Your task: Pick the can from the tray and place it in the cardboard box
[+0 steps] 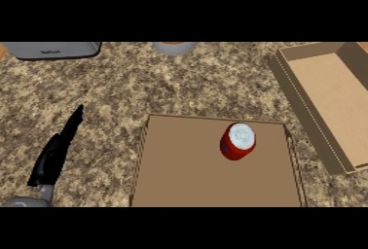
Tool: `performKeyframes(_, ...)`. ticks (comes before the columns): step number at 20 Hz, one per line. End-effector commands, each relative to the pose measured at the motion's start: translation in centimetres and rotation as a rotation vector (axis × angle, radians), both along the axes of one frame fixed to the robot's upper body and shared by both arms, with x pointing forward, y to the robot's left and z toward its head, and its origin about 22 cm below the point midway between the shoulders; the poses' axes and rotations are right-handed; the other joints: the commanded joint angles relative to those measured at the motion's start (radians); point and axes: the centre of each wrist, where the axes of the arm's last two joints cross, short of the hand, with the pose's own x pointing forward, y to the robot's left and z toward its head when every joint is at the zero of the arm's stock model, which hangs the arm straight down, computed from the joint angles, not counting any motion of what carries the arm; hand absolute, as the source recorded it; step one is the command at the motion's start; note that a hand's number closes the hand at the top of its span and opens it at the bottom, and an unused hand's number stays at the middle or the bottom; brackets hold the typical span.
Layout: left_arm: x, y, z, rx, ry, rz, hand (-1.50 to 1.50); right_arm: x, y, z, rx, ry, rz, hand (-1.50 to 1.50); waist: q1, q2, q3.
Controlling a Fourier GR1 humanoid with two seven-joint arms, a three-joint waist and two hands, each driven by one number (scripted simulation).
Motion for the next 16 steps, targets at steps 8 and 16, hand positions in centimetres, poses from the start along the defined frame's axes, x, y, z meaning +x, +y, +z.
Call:
performKeyframes(8, 2.5, -1.0, 0.6, -0.002, -0.034, -0.071, 0.0, -4.8, 8.0, 5.1, -0.088, 0.2, -0.195, -1.5, 0.071, 0.021, 0.0)
performKeyframes(16, 2.6, -2.8, -0.7, -0.007, -0.03, -0.088, 0.0, -4.0, 9.2, 8.0, -0.077, 0.336, -0.25, -1.5, 0.085, 0.021, 0.002)
